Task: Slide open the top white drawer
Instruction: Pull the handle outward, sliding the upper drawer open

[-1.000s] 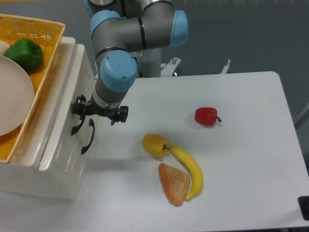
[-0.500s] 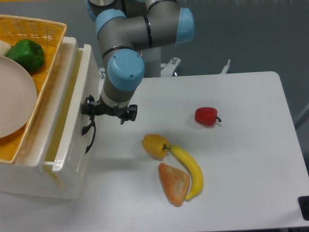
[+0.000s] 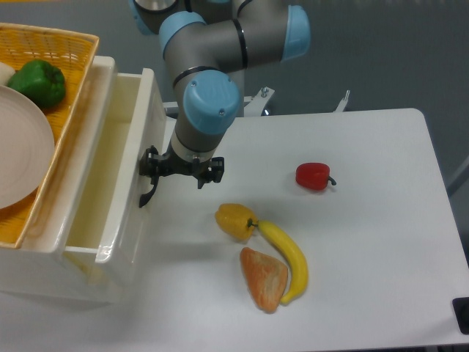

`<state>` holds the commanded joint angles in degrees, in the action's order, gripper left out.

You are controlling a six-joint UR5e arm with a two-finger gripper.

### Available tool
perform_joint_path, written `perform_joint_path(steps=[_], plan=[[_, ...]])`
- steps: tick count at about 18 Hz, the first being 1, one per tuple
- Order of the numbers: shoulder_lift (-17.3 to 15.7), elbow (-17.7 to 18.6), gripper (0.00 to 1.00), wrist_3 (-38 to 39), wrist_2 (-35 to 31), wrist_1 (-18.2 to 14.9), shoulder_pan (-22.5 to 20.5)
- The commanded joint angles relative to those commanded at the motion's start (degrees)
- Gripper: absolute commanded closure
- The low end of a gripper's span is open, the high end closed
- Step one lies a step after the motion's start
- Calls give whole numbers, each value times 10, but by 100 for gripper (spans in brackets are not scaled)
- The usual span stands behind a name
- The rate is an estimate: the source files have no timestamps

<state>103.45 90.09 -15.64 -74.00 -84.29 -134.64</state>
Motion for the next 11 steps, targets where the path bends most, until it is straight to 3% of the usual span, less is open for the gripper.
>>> perform_joint_path(steps=[11], plan=[[-3, 1, 0, -16, 2, -7, -26]])
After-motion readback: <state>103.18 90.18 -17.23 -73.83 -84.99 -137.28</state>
